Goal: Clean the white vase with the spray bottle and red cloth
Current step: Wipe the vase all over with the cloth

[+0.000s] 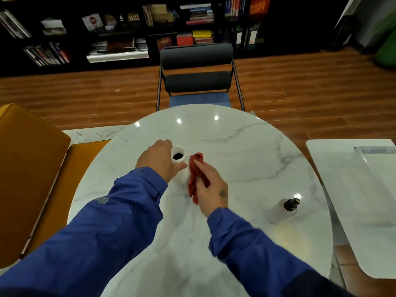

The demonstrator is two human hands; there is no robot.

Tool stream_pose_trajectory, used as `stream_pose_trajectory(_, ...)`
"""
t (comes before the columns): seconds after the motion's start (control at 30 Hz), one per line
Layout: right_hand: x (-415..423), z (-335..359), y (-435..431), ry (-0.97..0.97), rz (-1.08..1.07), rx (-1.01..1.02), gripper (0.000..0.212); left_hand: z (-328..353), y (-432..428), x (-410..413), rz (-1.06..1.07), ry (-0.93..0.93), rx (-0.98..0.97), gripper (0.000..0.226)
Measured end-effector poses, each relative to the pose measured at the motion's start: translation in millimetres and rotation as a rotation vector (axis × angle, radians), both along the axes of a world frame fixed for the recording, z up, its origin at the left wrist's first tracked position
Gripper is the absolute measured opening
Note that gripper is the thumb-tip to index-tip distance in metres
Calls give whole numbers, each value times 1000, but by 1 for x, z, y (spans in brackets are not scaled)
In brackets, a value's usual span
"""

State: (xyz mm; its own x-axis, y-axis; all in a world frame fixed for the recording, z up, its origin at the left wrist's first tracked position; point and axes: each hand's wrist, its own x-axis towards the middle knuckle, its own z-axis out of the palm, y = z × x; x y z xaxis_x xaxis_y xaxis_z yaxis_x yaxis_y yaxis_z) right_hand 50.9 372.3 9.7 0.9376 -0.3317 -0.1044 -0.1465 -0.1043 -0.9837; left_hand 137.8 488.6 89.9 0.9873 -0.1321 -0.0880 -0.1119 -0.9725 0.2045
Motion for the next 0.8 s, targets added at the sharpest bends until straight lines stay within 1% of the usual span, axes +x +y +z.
stream_pose_trajectory(0.07, -18, -12, 2, 122, -80, 122, 52, 5, 3, 3, -36, 22, 30, 59)
stream_pose_trajectory(0.1, -24, -18, 0, 182, -114, 144, 52, 8, 6, 4, -72, 38, 27, 65)
stream_pose_trajectory(0.17, -26, -28, -11, 273, -185, 93, 46, 13, 10, 8, -194, 90, -4, 80)
stream_pose_trajectory(0.2, -22, -30, -17, 293, -232, 60, 41, 15, 13, 9, -258, 117, -8, 81)
stream_pose_trajectory(0.27, -6, -28, -32, 294, -304, 45, 35, 17, 15, 12, -353, 132, 31, 74)
stream_pose_trajectory(0.3, 3, -25, -38, 295, -304, 42, 35, 18, 15, 14, -371, 121, 54, 70)
stream_pose_trajectory(0.37, 21, -20, -48, 295, -237, -27, 42, 19, 13, 15, -379, 104, 96, 65)
stream_pose_trajectory(0.43, 33, -20, -51, 335, -54, -189, 49, 21, 10, 15, -378, 97, 129, 64)
stream_pose_trajectory(0.5, 37, -20, -44, 375, 116, -275, 42, 22, 8, 15, -373, 85, 141, 59)
stream_pose_trajectory(0.53, 36, -21, -38, 374, 156, -270, 37, 22, 7, 15, -369, 76, 142, 57)
stream_pose_trajectory(0.6, 28, -26, -28, 375, 164, -282, 33, 20, 5, 14, -354, 58, 144, 54)
stream_pose_trajectory(0.63, 21, -31, -22, 372, 169, -332, 36, 19, 5, 14, -344, 53, 141, 53)
stream_pose_trajectory(0.73, -15, -49, -7, 319, 247, -635, 47, 16, 4, 13, -324, 39, 114, 53)
stream_pose_trajectory(0.8, -33, -49, 8, 259, 319, -698, 50, 15, 4, 12, -313, 36, 98, 53)
